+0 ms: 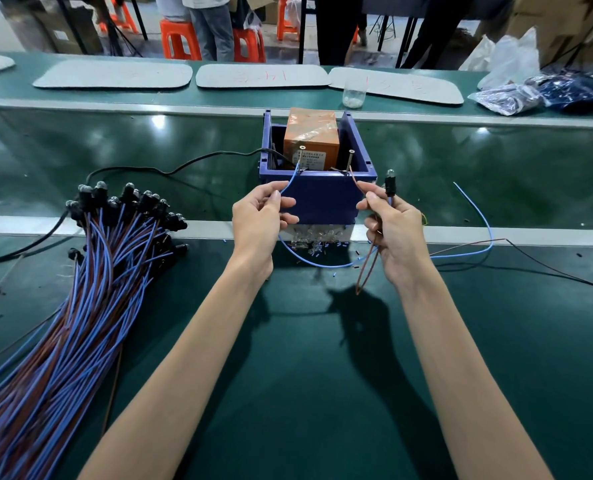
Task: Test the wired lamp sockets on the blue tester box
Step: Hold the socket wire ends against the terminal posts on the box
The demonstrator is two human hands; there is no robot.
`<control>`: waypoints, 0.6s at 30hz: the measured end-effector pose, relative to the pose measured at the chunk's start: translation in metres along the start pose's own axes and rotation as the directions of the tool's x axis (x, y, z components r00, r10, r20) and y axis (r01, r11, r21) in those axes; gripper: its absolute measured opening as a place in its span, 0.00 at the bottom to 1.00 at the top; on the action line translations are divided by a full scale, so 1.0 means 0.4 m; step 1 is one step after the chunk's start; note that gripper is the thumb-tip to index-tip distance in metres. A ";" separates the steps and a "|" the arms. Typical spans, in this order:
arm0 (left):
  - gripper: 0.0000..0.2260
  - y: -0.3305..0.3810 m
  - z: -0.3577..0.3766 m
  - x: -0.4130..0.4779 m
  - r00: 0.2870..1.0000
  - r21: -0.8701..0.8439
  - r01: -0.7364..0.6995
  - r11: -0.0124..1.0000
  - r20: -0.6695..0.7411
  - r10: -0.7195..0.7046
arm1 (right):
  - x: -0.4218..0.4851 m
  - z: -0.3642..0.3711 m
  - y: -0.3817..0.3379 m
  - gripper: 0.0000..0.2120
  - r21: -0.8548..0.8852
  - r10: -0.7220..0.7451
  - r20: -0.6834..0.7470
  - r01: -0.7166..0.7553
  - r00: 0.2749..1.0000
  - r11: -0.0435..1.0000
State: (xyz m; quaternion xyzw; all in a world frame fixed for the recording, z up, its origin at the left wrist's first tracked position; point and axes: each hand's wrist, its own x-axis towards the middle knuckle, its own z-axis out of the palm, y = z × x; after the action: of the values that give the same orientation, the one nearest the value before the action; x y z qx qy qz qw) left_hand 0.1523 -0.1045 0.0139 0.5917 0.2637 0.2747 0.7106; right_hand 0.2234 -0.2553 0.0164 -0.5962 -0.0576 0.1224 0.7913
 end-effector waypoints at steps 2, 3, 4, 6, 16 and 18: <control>0.12 0.000 0.000 0.000 1.000 -0.001 0.002 1.000 0.000 -0.002 | 0.000 0.001 0.000 0.12 0.006 0.000 0.005 0.000 1.000 1.000; 0.12 0.000 0.000 0.000 1.000 -0.002 0.004 1.000 0.000 -0.004 | -0.001 0.002 -0.001 0.12 0.008 -0.001 0.009 0.001 1.000 1.000; 0.12 0.000 0.000 0.000 1.000 -0.004 0.004 1.000 0.001 -0.004 | -0.001 0.002 -0.001 0.12 0.008 -0.001 0.012 0.001 1.000 1.000; 0.12 0.000 0.001 0.000 1.000 -0.007 0.005 1.000 0.002 -0.005 | 0.000 0.001 -0.001 0.12 0.004 0.001 0.022 -0.001 1.000 1.000; 0.12 0.004 0.003 -0.005 1.000 -0.039 -0.006 0.999 -0.004 0.006 | -0.009 0.009 0.006 0.11 -0.031 0.019 0.052 -0.018 0.998 0.999; 0.12 0.005 0.006 -0.012 1.000 -0.073 -0.022 0.997 0.000 0.022 | -0.011 0.011 0.007 0.10 -0.031 0.024 0.042 -0.023 0.999 0.999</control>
State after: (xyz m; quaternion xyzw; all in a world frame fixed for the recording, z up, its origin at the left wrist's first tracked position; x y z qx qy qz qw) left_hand 0.1507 -0.1092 0.0164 0.5685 0.2468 0.2916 0.7286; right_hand 0.2176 -0.2516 0.0153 -0.6062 -0.0692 0.1436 0.7791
